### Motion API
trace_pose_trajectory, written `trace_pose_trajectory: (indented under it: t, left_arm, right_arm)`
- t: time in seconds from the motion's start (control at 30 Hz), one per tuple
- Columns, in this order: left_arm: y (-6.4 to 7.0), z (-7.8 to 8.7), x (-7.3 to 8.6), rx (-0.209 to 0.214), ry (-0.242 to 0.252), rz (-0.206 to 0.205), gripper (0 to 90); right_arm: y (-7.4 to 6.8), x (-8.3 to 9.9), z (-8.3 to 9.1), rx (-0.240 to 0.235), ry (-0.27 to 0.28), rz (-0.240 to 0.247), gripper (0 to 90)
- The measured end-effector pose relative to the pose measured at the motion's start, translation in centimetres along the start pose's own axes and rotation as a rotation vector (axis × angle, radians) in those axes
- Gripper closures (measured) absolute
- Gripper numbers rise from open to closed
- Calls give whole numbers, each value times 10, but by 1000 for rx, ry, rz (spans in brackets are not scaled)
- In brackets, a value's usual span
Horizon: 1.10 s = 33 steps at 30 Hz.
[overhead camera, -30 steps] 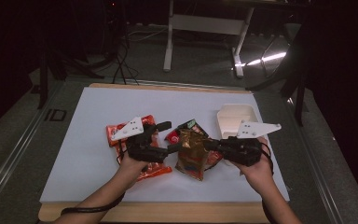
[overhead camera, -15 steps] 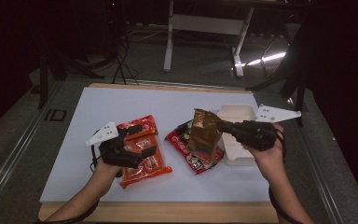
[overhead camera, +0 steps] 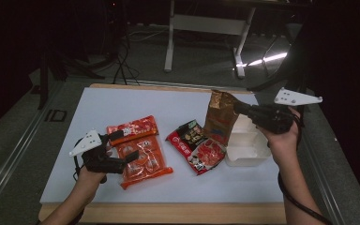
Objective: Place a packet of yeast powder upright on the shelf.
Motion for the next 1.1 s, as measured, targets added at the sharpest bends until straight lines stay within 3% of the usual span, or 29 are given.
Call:
trace_pose_trajectory:
  t: [0.13, 0.23, 0.3, 0.43, 0.5, 0.7, 0.87, 1.1]
  left_arm:
    - [-1, 4, 9, -22, -9, -15, 23]
    - [-2, 5, 14, -28, -6, 0, 23]
    - [-4, 8, 19, -42, 6, 20, 23]
    - [-7, 11, 25, -57, -4, 7, 23]
    - [-8, 11, 28, -63, -2, 25, 23]
    - [-8, 12, 33, -67, -9, 30, 24]
    - [-9, 16, 37, -85, 0, 43, 23]
    - [-12, 18, 38, -91, 12, 61, 24]
  right_arm:
    - [14, -6, 2, 19, 8, -10, 872]
    - [22, -9, 3, 35, 12, -12, 871]
    - [34, -14, 4, 53, 22, -25, 872]
    - [48, -18, 4, 67, 29, -27, 871]
    - [55, -19, 4, 75, 34, -37, 871]
    - [69, -22, 4, 93, 44, -41, 871]
    - [90, -26, 4, 111, 37, -50, 871]
    - [109, -30, 1, 138, 46, -46, 871]
Point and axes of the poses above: each handheld gripper's, and its own axes: z roughly backward along the jaws, x roughly out of its underside, y roughly to its right, the point moved 3 cm from there along -z, roughly forward along the jaws, and after that the axes turned 15 degrees about -z, right-handed, at the moved point
